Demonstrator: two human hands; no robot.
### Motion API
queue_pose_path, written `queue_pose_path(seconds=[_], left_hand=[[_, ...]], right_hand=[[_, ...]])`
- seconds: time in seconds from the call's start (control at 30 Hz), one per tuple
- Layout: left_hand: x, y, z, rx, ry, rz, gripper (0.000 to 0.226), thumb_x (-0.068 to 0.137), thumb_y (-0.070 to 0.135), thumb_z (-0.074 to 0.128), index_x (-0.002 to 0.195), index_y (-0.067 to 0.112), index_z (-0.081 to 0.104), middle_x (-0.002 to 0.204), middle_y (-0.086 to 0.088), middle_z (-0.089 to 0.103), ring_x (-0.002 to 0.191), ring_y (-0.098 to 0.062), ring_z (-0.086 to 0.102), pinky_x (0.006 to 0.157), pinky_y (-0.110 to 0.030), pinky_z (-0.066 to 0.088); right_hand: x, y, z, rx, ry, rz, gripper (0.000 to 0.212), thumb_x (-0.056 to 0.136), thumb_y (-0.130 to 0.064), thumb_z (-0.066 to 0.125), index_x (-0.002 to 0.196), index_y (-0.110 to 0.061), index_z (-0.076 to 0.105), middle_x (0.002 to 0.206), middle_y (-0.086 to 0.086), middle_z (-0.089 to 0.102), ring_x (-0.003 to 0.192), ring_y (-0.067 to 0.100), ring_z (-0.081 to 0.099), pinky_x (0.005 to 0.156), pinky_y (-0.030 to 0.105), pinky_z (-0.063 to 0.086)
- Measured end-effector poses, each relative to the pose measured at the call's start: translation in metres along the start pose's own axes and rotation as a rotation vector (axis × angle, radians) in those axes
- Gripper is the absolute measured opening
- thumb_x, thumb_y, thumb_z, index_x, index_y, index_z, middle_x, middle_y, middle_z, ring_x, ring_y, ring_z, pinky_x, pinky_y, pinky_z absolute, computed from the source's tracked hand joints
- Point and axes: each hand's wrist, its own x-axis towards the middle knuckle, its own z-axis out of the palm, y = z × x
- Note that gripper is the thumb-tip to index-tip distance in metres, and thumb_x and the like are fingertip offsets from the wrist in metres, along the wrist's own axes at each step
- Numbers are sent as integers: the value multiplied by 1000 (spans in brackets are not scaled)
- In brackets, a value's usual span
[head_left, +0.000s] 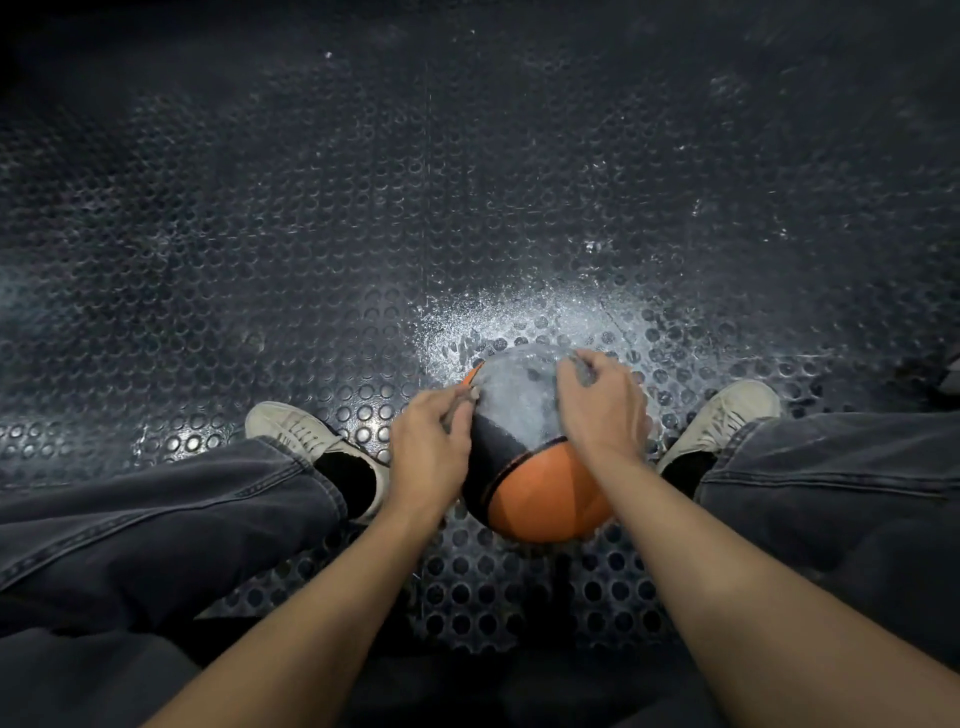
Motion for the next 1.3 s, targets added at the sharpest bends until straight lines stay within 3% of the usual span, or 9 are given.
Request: queue_pose_path(seconds=[0.17, 0.3, 0.53, 0.7, 0.83, 0.97, 1.07, 1.13, 1.3], left_hand=[[-25, -6, -7, 58, -121, 238, 21, 92, 21, 57, 107, 20, 72, 105, 11, 64, 90, -1, 58, 82, -18, 44], [17, 3, 0, 88, -81, 86, 19, 95, 20, 57, 103, 14, 73, 102, 2, 64, 90, -14, 59, 82, -31, 48], [-27, 8, -5, 48, -82, 248, 17, 92, 14, 60, 104, 16, 73, 103, 14, 62, 81, -1, 57, 77, -19, 46], [25, 8, -1, 101, -72, 45, 19, 95, 18, 58, 105, 15, 73, 100, 4, 63, 84, -10, 56, 86, -31, 48], [-31, 19, -5, 55, -143, 251, 20, 94, 16, 58, 108, 20, 72, 107, 9, 61, 92, -4, 57, 86, -16, 43], [8, 18, -2, 134, -143, 178, 18, 95, 24, 59, 105, 20, 73, 110, 5, 60, 91, -9, 55, 87, -27, 45], [38, 18, -3, 170, -88, 39, 20, 94, 20, 59, 108, 15, 72, 105, -1, 63, 84, -8, 51, 78, -20, 47], [21, 17, -6, 201, -80, 127, 19, 94, 19, 59, 109, 16, 72, 102, 1, 62, 80, -9, 52, 67, -13, 38], [0, 7, -14, 147, -150, 277, 17, 92, 20, 61, 104, 18, 74, 99, 3, 65, 84, -14, 61, 78, -30, 50]], right_hand=[[0, 9, 2, -29, 7, -59, 53, 92, -58, 38, 138, -36, 52, 139, -6, 56, 123, 20, 53, 109, 49, 39], [-4, 10, 6, -55, 19, -73, 50, 94, -55, 39, 138, -36, 50, 144, -10, 50, 131, 17, 45, 112, 49, 34], [1, 9, 4, -13, 37, 9, 39, 97, -51, 42, 131, -37, 54, 137, -8, 55, 126, 17, 47, 110, 45, 31], [-8, 5, 11, -43, 117, 31, 37, 96, -46, 42, 129, -35, 55, 136, -8, 54, 128, 17, 45, 111, 48, 26], [0, 1, 6, 2, 109, 111, 35, 95, -45, 41, 123, -31, 56, 128, -3, 57, 120, 21, 49, 109, 52, 33], [3, 6, -1, -123, 46, -28, 30, 99, -41, 35, 115, -24, 54, 120, -2, 56, 112, 17, 46, 108, 54, 30], [-5, 1, 8, -190, 69, -318, 26, 99, -30, 37, 117, -23, 55, 123, -4, 56, 116, 13, 47, 112, 52, 28], [-6, -3, 11, -170, 34, -338, 32, 100, -30, 37, 125, -28, 56, 127, -8, 59, 119, 12, 50, 111, 48, 32], [-5, -1, 7, -126, 14, -312, 30, 99, -32, 39, 122, -31, 60, 122, -11, 62, 115, 12, 54, 110, 45, 33]])
